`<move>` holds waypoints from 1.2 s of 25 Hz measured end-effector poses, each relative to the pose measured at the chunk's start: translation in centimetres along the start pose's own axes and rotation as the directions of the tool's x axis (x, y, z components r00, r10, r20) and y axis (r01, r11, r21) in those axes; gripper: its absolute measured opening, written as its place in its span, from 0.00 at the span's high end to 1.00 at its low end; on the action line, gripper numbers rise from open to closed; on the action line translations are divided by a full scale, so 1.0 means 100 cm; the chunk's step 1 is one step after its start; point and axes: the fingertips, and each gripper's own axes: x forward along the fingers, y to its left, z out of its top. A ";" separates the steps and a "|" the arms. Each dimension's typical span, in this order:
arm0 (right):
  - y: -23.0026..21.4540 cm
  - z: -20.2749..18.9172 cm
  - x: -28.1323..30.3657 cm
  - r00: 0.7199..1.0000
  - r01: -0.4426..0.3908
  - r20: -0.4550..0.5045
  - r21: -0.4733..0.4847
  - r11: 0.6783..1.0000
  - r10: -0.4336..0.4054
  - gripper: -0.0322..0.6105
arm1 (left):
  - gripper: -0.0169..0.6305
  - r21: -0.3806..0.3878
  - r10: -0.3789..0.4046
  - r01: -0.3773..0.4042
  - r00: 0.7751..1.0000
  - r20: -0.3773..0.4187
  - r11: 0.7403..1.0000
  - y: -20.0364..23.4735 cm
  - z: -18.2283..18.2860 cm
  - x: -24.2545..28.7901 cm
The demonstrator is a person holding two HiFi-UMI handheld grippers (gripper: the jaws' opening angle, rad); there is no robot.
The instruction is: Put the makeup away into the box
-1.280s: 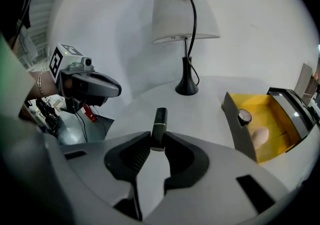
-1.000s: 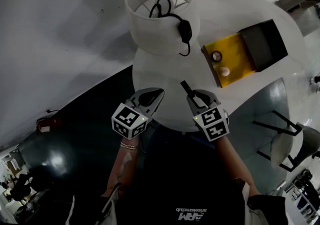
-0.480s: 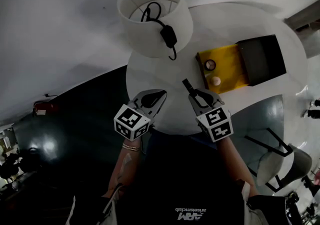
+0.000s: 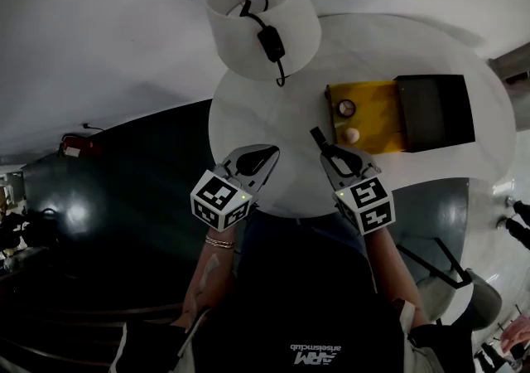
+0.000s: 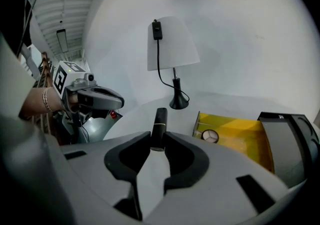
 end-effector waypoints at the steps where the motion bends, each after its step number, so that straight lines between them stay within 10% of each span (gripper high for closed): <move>1: -0.001 -0.002 -0.003 1.000 -0.005 0.003 -0.008 1.000 0.005 0.79 | 0.95 -0.003 0.011 -0.011 1.000 0.004 1.000 -0.003 -0.001 -0.001; 30: 0.027 -0.022 -0.069 0.974 0.197 0.105 0.047 0.979 -0.201 0.79 | 0.95 0.076 -0.078 0.074 0.996 0.041 0.994 -0.055 -0.027 -0.056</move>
